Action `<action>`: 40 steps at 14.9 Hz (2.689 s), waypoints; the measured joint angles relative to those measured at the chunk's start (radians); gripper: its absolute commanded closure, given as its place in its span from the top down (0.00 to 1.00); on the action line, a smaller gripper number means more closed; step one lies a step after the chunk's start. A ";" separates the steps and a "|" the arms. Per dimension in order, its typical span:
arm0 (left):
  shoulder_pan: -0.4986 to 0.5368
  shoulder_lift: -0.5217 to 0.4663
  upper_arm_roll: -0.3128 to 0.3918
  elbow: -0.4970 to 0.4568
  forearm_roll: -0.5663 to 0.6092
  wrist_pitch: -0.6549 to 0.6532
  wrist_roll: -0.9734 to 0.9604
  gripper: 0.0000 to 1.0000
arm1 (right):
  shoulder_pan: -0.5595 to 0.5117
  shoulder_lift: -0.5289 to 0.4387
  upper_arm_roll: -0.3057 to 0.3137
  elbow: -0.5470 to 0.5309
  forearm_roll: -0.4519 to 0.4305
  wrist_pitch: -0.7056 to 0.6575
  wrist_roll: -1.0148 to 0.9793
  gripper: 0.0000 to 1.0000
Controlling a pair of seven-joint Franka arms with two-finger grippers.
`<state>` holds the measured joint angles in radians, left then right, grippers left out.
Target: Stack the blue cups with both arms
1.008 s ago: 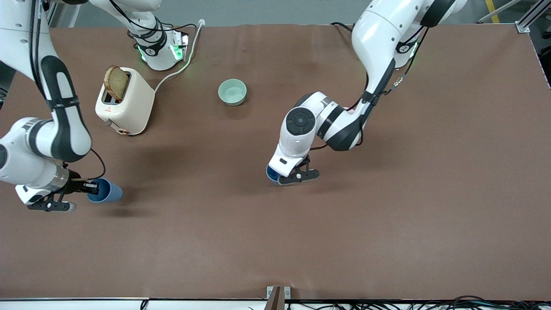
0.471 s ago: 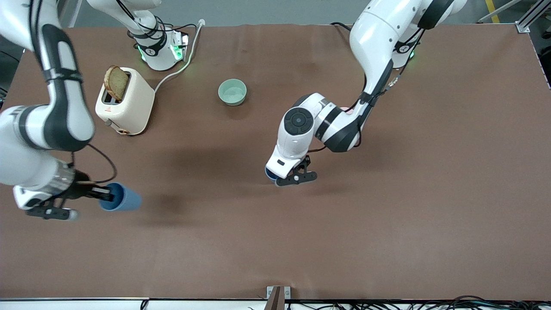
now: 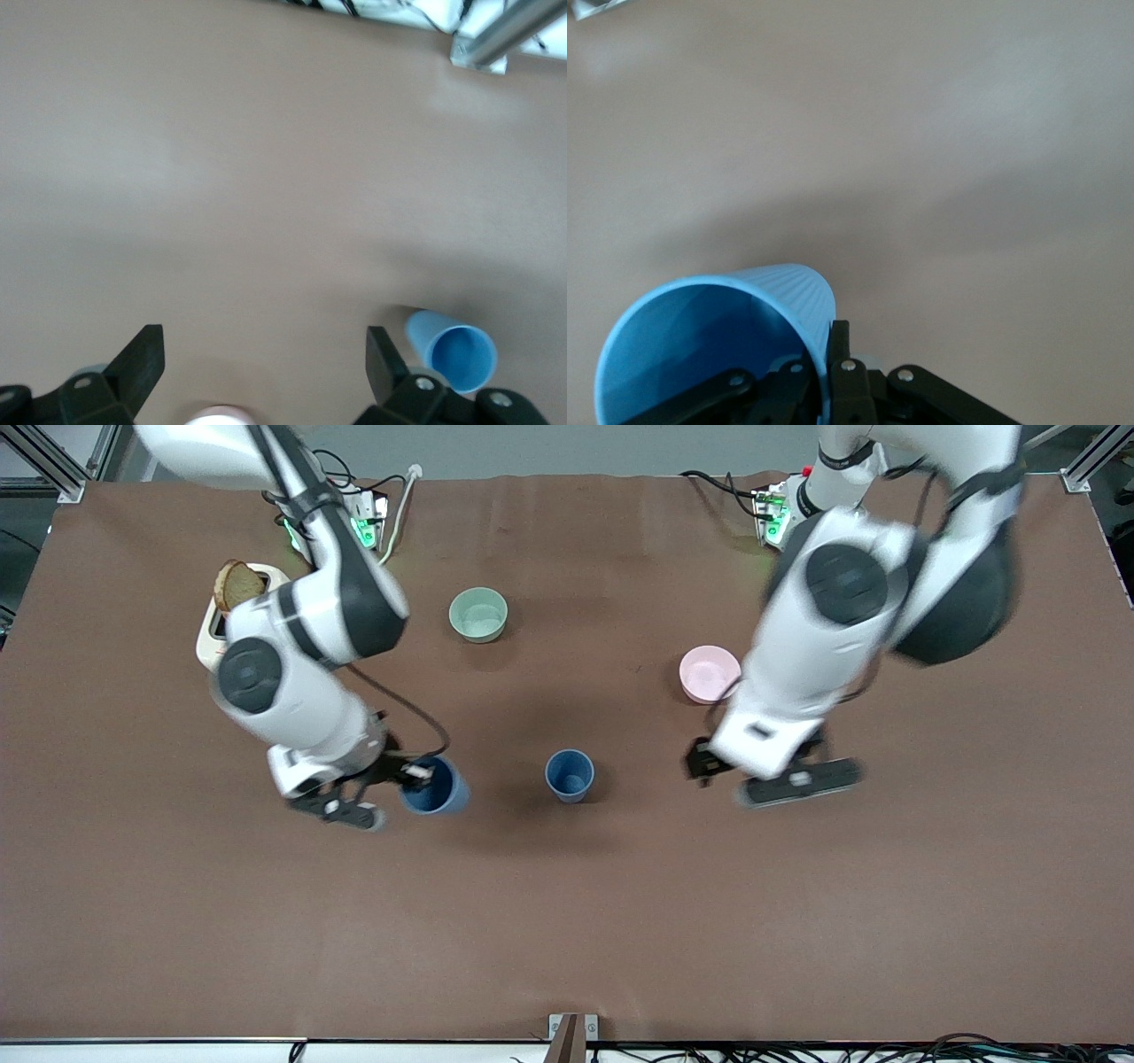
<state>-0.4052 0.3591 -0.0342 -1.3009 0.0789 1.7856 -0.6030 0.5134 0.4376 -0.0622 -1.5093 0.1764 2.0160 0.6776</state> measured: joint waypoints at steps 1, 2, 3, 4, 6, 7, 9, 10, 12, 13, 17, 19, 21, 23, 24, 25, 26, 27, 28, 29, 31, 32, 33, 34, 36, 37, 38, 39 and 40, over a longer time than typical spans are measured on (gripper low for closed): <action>0.041 -0.047 0.000 -0.002 0.000 -0.043 0.071 1.00 | 0.045 0.012 0.000 0.013 0.000 0.002 0.050 0.01; 0.084 -0.089 0.000 -0.007 0.000 -0.089 0.144 1.00 | 0.085 0.032 -0.001 0.028 0.000 0.013 0.096 0.01; 0.126 -0.124 -0.001 -0.013 0.000 -0.130 0.218 1.00 | 0.119 0.059 -0.001 0.045 0.000 0.033 0.137 0.01; 0.165 -0.152 -0.002 -0.021 -0.003 -0.161 0.289 1.00 | 0.145 0.088 -0.001 0.060 0.000 0.058 0.168 0.01; 0.222 -0.207 -0.002 -0.062 -0.034 -0.185 0.377 1.00 | 0.182 0.136 -0.002 0.084 0.000 0.103 0.213 0.01; 0.245 -0.238 -0.004 -0.098 -0.050 -0.187 0.396 1.00 | 0.194 0.151 -0.002 0.092 0.000 0.111 0.227 0.01; 0.288 -0.299 -0.018 -0.177 -0.064 -0.188 0.436 1.00 | 0.206 0.164 -0.002 0.103 0.000 0.113 0.239 0.01; 0.313 -0.327 -0.036 -0.214 -0.066 -0.188 0.452 1.00 | 0.206 0.165 -0.004 0.105 0.000 0.113 0.239 0.01; 0.368 -0.373 -0.087 -0.277 -0.066 -0.188 0.464 1.00 | 0.206 0.167 -0.009 0.106 0.000 0.111 0.239 0.01; 0.386 -0.392 -0.107 -0.300 -0.066 -0.188 0.465 1.00 | 0.206 0.171 -0.010 0.106 0.000 0.111 0.239 0.01; 0.400 -0.419 -0.129 -0.330 -0.066 -0.187 0.465 1.00 | 0.208 0.181 -0.010 0.106 0.000 0.111 0.239 0.01; 0.402 -0.419 -0.129 -0.330 -0.066 -0.186 0.465 1.00 | 0.209 0.181 -0.010 0.106 0.000 0.111 0.239 0.01; 0.402 -0.420 -0.129 -0.327 -0.066 -0.186 0.484 1.00 | 0.210 0.185 -0.010 0.106 0.000 0.112 0.239 0.01; 0.403 -0.422 -0.129 -0.316 -0.066 -0.191 0.507 1.00 | 0.210 0.193 -0.010 0.106 0.000 0.127 0.239 0.01; 0.403 -0.424 -0.129 -0.311 -0.066 -0.202 0.511 1.00 | 0.210 0.198 -0.010 0.106 0.000 0.132 0.239 0.01; 0.404 -0.426 -0.129 -0.307 -0.066 -0.214 0.514 1.00 | 0.210 0.202 -0.010 0.106 0.000 0.135 0.239 0.02; 0.405 -0.427 -0.129 -0.304 -0.066 -0.221 0.516 1.00 | 0.210 0.205 -0.010 0.106 0.000 0.136 0.239 0.02; 0.407 -0.428 -0.128 -0.299 -0.066 -0.226 0.518 1.00 | 0.210 0.207 -0.010 0.106 0.000 0.136 0.239 0.03; 0.410 -0.429 -0.127 -0.293 -0.066 -0.236 0.521 1.00 | 0.210 0.209 -0.010 0.106 0.000 0.136 0.239 0.05; 0.412 -0.430 -0.126 -0.287 -0.066 -0.246 0.523 1.00 | 0.210 0.211 -0.010 0.106 0.000 0.136 0.239 0.11; 0.413 -0.431 -0.125 -0.280 -0.066 -0.259 0.523 1.00 | 0.210 0.219 -0.010 0.106 -0.001 0.136 0.239 0.36; 0.413 -0.431 -0.124 -0.278 -0.066 -0.260 0.523 1.00 | 0.210 0.224 -0.010 0.106 -0.001 0.137 0.239 0.47; 0.414 -0.431 -0.122 -0.278 -0.066 -0.260 0.523 1.00 | 0.210 0.227 -0.010 0.106 -0.001 0.138 0.239 0.58; 0.414 -0.431 -0.119 -0.278 -0.066 -0.261 0.523 1.00 | 0.210 0.229 -0.010 0.106 -0.001 0.139 0.239 0.69; 0.417 -0.431 -0.116 -0.278 -0.066 -0.261 0.523 1.00 | 0.210 0.229 -0.011 0.112 -0.001 0.140 0.238 1.00; 0.417 -0.431 -0.115 -0.278 -0.066 -0.261 0.523 1.00 | 0.210 0.227 -0.014 0.118 -0.001 0.141 0.238 1.00; 0.417 -0.431 -0.115 -0.278 -0.066 -0.261 0.523 1.00 | 0.209 0.221 -0.023 0.128 -0.005 0.144 0.238 1.00; 0.417 -0.431 -0.115 -0.278 -0.066 -0.261 0.523 1.00 | 0.205 0.207 -0.041 0.141 -0.015 0.145 0.233 1.00; 0.417 -0.431 -0.115 -0.278 -0.066 -0.261 0.523 1.00 | 0.194 0.177 -0.064 0.153 -0.035 0.123 0.216 1.00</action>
<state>0.0123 -0.0721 -0.1496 -1.5789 0.0128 1.5249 -0.0797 0.7072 0.6145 -0.1266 -1.3564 0.1418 2.1388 0.8936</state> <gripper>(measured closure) 0.000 0.040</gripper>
